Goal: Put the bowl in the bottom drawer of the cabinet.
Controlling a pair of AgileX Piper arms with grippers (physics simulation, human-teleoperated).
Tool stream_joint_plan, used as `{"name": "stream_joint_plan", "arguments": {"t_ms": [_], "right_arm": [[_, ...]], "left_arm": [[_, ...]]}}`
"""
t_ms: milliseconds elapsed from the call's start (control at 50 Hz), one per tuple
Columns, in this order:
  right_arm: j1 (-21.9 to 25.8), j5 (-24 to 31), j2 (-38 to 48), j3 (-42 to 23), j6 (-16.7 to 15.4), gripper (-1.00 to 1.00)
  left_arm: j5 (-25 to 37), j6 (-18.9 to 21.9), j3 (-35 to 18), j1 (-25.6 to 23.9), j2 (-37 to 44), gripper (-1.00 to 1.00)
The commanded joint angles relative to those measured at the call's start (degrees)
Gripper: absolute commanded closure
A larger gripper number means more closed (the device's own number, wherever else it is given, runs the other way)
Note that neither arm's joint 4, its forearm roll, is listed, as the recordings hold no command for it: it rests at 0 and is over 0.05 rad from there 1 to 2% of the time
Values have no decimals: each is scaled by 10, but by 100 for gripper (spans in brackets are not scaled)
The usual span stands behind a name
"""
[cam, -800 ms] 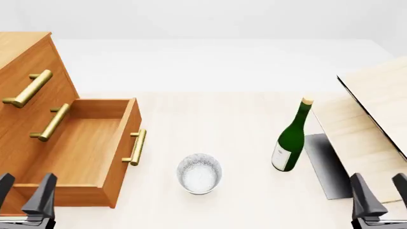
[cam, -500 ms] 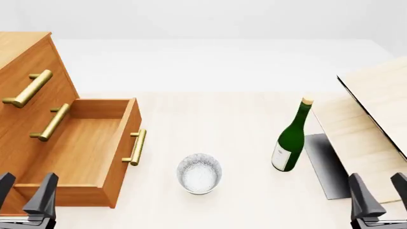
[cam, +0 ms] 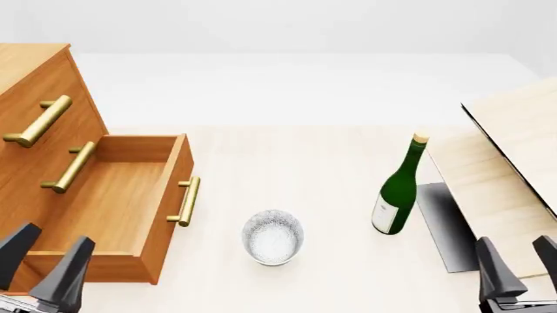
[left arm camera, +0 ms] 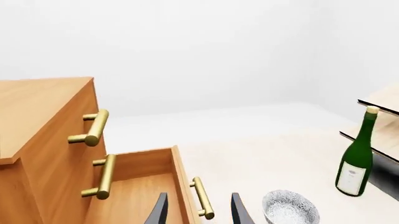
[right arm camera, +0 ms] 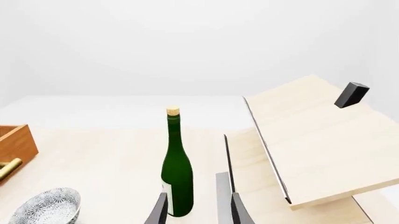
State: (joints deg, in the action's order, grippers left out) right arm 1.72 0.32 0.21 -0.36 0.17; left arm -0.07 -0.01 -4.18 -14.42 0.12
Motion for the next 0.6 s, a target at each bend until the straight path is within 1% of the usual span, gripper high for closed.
{"name": "stream_joint_plan", "arguments": {"t_ms": [20,40,60,100,120,240,260,280,300,420,440,460,480,500,600], "right_arm": [[1,-1,1,0,0,-100],[1,-1,1,0,0,-100],[1,-1,1,0,0,-100],[1,-1,1,0,0,-100],[1,-1,1,0,0,-100],[1,-1,1,0,0,-100],[1,-2,1,0,0,-100],[1,-2,1,0,0,-100],[1,-2,1,0,0,-100],[1,-1,1,0,0,-100],[1,-1,1,0,0,-100],[1,-1,1,0,0,-100],[1,-1,1,0,0,-100],[1,-1,1,0,0,-100],[1,-1,0,0,0,-100]], "left_arm": [[-7,12,11,-87,3,-100],[-18,14,13,-92,16,-100],[-28,17,8,-110,35,-100],[-38,22,-6,-127,58,-100],[-51,27,-13,-138,81,-100],[-86,39,-52,-182,161,-100],[-86,35,-60,-187,165,-100],[-89,38,-69,-193,180,-100],[-97,51,-80,-199,208,-100],[-113,48,-104,-207,258,-100],[-98,47,-131,-208,271,-100],[-97,46,-138,-209,281,-100],[-97,46,-138,-209,281,-100],[-122,39,-123,-210,292,-100],[-129,33,-142,-211,333,-100]]}}
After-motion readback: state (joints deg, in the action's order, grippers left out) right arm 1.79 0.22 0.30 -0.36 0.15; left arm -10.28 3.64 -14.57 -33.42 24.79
